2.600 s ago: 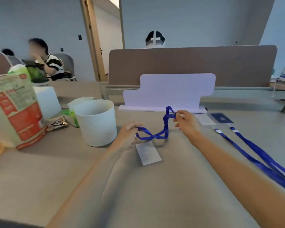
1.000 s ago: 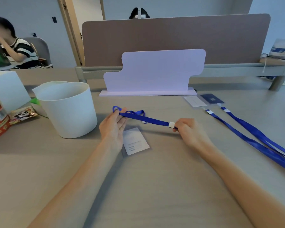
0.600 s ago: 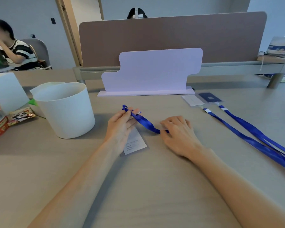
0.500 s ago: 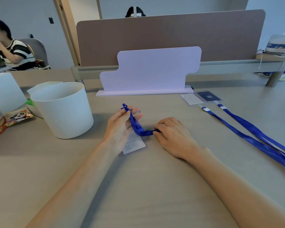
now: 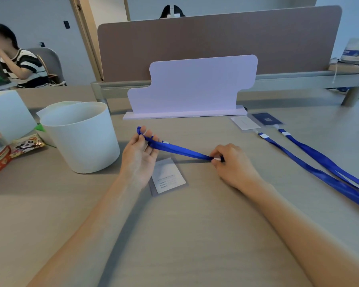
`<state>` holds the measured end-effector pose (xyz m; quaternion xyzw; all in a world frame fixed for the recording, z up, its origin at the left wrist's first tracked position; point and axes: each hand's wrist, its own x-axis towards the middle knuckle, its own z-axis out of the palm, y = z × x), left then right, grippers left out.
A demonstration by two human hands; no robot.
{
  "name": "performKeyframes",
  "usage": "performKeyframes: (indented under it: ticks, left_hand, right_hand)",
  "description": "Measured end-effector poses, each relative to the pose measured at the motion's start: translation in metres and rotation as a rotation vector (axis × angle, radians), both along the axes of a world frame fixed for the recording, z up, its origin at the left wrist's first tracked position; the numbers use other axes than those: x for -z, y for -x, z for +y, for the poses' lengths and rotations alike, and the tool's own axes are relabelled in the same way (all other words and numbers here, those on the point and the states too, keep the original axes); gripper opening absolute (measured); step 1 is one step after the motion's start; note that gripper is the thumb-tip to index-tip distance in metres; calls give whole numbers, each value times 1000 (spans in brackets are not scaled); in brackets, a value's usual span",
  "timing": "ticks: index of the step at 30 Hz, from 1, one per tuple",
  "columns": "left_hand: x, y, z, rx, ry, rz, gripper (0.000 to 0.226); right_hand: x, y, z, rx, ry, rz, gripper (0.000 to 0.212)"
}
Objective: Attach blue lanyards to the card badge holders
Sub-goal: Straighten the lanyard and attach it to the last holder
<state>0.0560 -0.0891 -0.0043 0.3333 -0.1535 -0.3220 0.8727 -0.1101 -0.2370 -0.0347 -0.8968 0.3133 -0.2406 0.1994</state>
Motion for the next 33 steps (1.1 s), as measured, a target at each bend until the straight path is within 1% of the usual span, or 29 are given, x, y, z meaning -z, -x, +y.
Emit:
performKeyframes:
  ticks: [4,8,11,13,16,18,20,22,24,26,29,31,33]
  left_hand:
    - [5,-3,-3,-12,-17,35,26]
    - [3,-4,-2,-37,-21,23,29]
    - [2,-9,1,-87,-47,62,25]
    - [3,-12,0,-129,-82,88,22]
    - [2,-12,-1,-153,-168,10,17]
    - [1,-10,-1,-112,-193,-30,15]
    - [0,-9,-1,-84,-221,-29,14]
    - [1,-9,-1,-85,-240,-1,18]
    - [1,-9,0,-72,-251,-14,19]
    - [0,-10,2,-22,-256,-83,18]
    - [-1,-11,4,60,-253,-183,28]
    - [0,-11,3,38,-285,-175,35]
    - [1,-11,2,-37,-325,-122,40]
  right_hand:
    - [-2,5,-5,87,16,12,22]
    - [-7,11,-10,133,-24,5,21]
    - [-10,16,-10,157,-36,19,27]
    - [-12,17,-9,165,-17,52,26]
    - [-14,19,-6,132,23,55,23]
    - [-15,20,-6,110,21,18,18]
    - [-17,20,-6,115,0,-41,16]
    - [-19,20,-6,131,-10,-94,19]
    - [-21,20,-4,140,-12,-132,19]
    - [-21,20,-3,143,-12,-150,20]
    - [-22,22,-4,157,-14,-175,20]
    - [-23,22,-4,169,-18,-191,20]
    - [-24,23,-5,179,-19,-212,20]
